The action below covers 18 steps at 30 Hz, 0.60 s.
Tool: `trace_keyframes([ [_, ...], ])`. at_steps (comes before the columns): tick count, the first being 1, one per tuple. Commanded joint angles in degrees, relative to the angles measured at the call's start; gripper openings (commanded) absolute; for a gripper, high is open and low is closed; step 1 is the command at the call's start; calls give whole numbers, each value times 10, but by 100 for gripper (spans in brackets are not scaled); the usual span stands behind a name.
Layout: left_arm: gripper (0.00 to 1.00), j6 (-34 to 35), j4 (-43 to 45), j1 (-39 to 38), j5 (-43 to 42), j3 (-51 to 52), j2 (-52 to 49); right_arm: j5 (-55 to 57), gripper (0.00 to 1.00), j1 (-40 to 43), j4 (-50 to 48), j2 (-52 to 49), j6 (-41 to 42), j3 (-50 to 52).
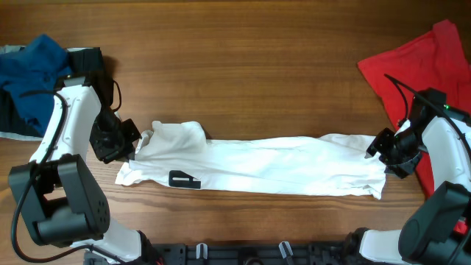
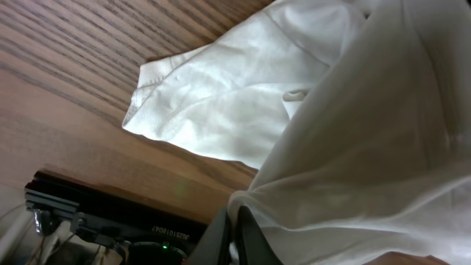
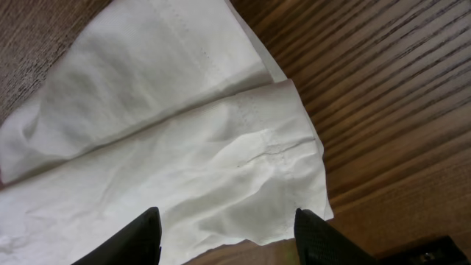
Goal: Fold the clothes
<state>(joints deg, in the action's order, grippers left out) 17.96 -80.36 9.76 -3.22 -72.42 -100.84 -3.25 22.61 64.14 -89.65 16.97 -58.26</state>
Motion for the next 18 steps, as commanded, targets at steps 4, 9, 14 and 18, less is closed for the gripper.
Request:
trace_keyframes([
  [4,23,10,2,4,12,36,3,-7,58,3,-5,7,-5,5],
  [9,25,10,-7,4,14,15,3,-7,58,3,-7,7,-5,5],
  [14,24,23,-12,-3,9,-51,14,-7,58,3,-7,7,-5,5],
  [18,26,16,37,-31,-62,-63,33,-7,59,3,-7,7,-5,5],
])
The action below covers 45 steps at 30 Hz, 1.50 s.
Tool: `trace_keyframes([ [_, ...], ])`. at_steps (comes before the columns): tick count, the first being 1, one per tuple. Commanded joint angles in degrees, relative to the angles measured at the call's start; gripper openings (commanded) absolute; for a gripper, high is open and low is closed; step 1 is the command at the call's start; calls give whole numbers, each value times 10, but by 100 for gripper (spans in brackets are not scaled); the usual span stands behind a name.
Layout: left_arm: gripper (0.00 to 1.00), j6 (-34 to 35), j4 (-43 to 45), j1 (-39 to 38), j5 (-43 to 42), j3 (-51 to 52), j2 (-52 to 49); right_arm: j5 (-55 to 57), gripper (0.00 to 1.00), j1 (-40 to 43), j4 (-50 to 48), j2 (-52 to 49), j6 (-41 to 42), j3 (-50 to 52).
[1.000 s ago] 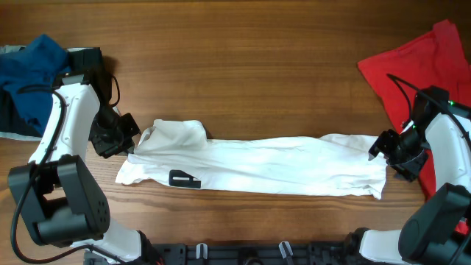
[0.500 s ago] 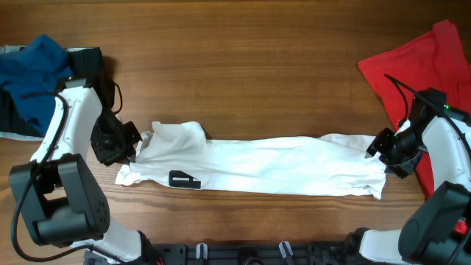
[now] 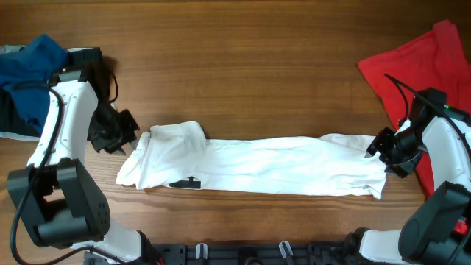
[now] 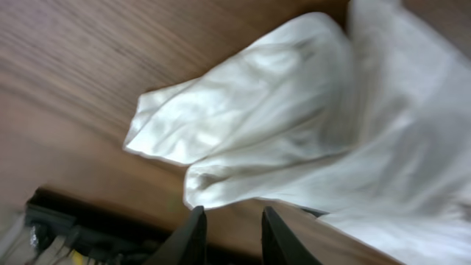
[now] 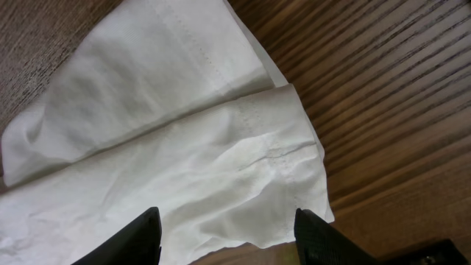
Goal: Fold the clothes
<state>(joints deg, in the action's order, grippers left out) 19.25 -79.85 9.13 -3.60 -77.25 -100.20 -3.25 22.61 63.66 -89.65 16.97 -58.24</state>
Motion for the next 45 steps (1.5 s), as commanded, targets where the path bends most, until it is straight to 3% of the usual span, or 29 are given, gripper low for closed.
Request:
trace_keyframes([
  [1,27,3,47,-35,-73,-15,28,-7,59,3,-2,7,-5,5],
  [3,26,3,96,-69,-128,-15,27,-7,59,3,-3,7,-5,5],
  [6,35,9,170,-127,-144,-15,22,-7,59,3,-2,7,-5,5],
  [13,35,129,255,-200,-135,-15,-48,-7,59,3,0,7,-5,5],
  [19,33,181,256,-212,-125,-15,-95,-7,59,3,0,7,-5,5],
  [22,34,218,256,-212,-75,-15,-98,-7,59,3,0,7,-5,5],
  [33,36,220,260,-237,-30,-13,-138,-7,59,3,1,7,-5,5],
  [36,44,220,273,-240,-18,-13,-154,-7,58,3,1,7,-5,5],
  [40,45,220,278,-240,-8,-13,-160,-7,59,3,2,7,-5,5],
  [41,45,220,279,-240,-8,-13,-161,-7,59,3,2,7,-5,5],
  [44,4,219,284,-240,-8,-14,-161,-7,59,3,2,7,-5,5],
  [45,4,217,287,-240,-12,-14,-161,-7,59,3,1,7,-5,5],
])
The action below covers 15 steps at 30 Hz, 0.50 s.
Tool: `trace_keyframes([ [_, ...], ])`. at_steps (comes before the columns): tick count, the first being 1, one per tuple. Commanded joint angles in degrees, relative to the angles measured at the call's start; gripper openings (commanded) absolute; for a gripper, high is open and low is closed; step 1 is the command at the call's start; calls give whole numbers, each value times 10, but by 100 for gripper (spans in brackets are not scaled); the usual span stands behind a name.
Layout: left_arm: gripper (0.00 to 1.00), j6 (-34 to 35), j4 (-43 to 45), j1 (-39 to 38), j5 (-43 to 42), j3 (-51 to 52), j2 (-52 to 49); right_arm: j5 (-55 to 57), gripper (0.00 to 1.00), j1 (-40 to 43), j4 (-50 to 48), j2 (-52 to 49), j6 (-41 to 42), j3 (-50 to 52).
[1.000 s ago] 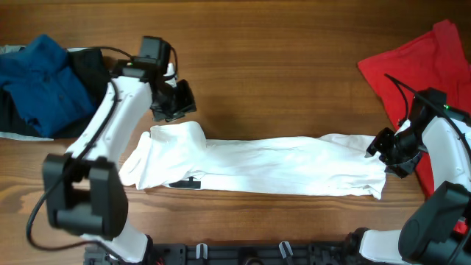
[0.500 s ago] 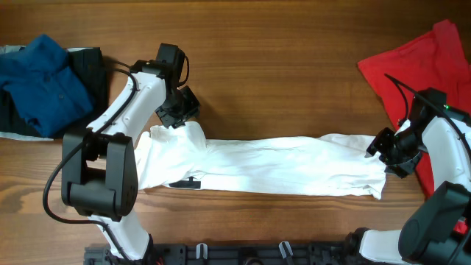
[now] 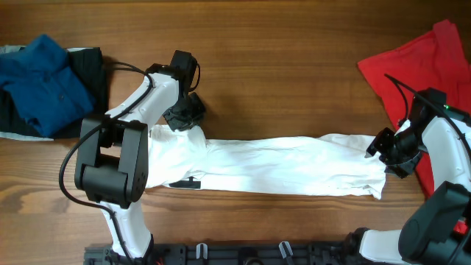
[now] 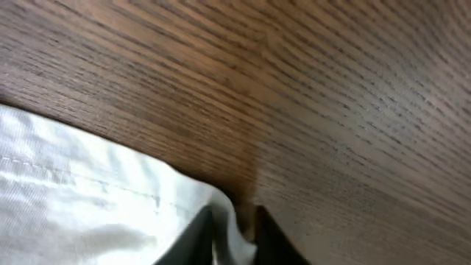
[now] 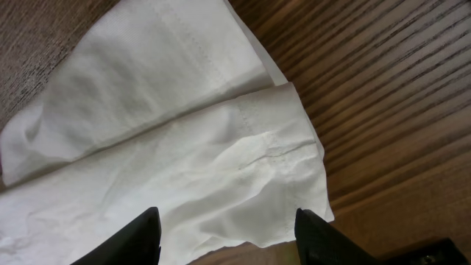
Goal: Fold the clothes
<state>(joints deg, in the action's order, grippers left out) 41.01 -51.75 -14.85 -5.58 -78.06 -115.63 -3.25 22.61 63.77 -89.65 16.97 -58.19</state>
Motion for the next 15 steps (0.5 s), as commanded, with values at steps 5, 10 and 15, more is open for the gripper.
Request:
trace_keyframes([
  [5,4,-75,12,-1,-74,-35,16,-7,58,3,0,7,-5,5],
  [10,4,-109,-3,-9,-95,-39,90,-3,58,3,-1,7,-4,5],
  [15,4,-161,-58,-59,-98,-39,116,-3,58,3,0,7,-4,5],
])
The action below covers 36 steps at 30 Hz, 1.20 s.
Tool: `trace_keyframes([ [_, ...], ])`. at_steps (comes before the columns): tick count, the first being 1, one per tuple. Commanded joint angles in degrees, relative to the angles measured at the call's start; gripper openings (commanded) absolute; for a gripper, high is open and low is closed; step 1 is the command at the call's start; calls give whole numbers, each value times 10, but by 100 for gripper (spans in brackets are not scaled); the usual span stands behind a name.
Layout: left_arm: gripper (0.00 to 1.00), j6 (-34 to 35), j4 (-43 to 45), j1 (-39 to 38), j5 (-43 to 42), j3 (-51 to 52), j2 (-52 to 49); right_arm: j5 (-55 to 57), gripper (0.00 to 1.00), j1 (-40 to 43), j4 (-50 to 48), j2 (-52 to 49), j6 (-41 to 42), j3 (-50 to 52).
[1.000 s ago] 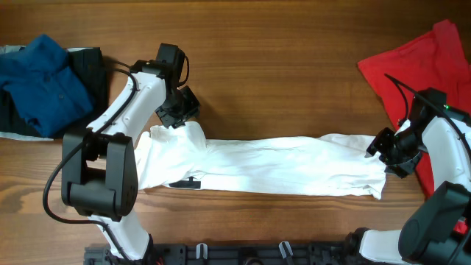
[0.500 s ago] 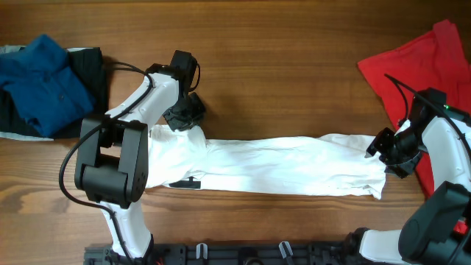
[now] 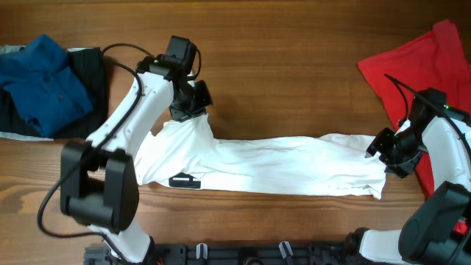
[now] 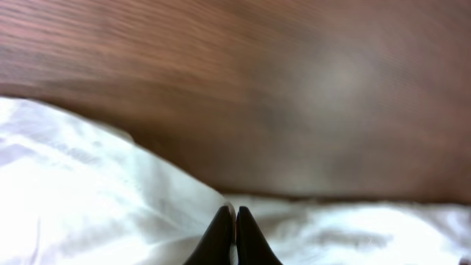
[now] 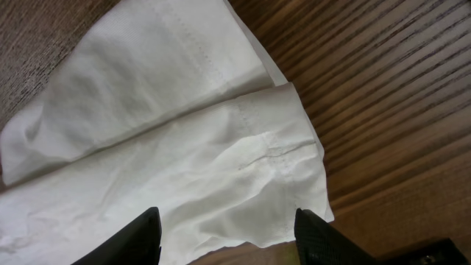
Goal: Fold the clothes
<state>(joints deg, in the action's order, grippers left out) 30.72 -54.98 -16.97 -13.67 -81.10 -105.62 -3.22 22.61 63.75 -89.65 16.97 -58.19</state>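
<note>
A white garment (image 3: 265, 168) lies stretched left to right along the front of the wooden table. My left gripper (image 3: 193, 110) is shut on its upper left corner, and the cloth rises in a peak to the jaws. In the left wrist view the fingertips (image 4: 234, 219) are pressed together with white fabric (image 4: 88, 191) around them. My right gripper (image 3: 377, 149) stands open at the garment's right end. The right wrist view shows its fingers (image 5: 143, 234) spread wide above the hemmed edge of the white cloth (image 5: 184, 154).
A blue garment (image 3: 40, 73) on dark cloth lies at the back left corner. A red garment (image 3: 423, 55) lies at the back right, beside the right arm. A black tag (image 3: 184, 180) sits on the white garment's front left.
My left gripper has closed on the garment's upper left corner and moved slightly up and right, raising the cloth into a peak. The right gripper has not moved.
My left gripper first held the garment's left end, then stood open just left of it with the cloth dropped. Later it was at the upper left corner, jaws around the edge, and now it grips that corner lifted. The right gripper stayed open at the right end throughout.
</note>
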Motion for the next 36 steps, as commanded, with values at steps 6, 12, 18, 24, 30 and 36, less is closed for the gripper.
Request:
trace_keyframes([
  [6,4,-128,-48,-109,-7,-9,16,-3,58,3,3,7,-5,5],
  [12,4,-170,-84,-147,11,-7,16,-3,58,3,4,7,-5,5],
  [18,4,-247,-82,-173,37,-7,16,-3,58,3,4,7,-5,5],
  [24,4,-236,-71,-179,33,-7,16,-3,58,3,5,7,-5,5],
  [30,4,-198,-28,-205,33,-7,15,-3,58,3,6,7,-5,5],
  [36,4,-200,5,-234,43,-7,14,-3,58,3,9,7,-5,5],
])
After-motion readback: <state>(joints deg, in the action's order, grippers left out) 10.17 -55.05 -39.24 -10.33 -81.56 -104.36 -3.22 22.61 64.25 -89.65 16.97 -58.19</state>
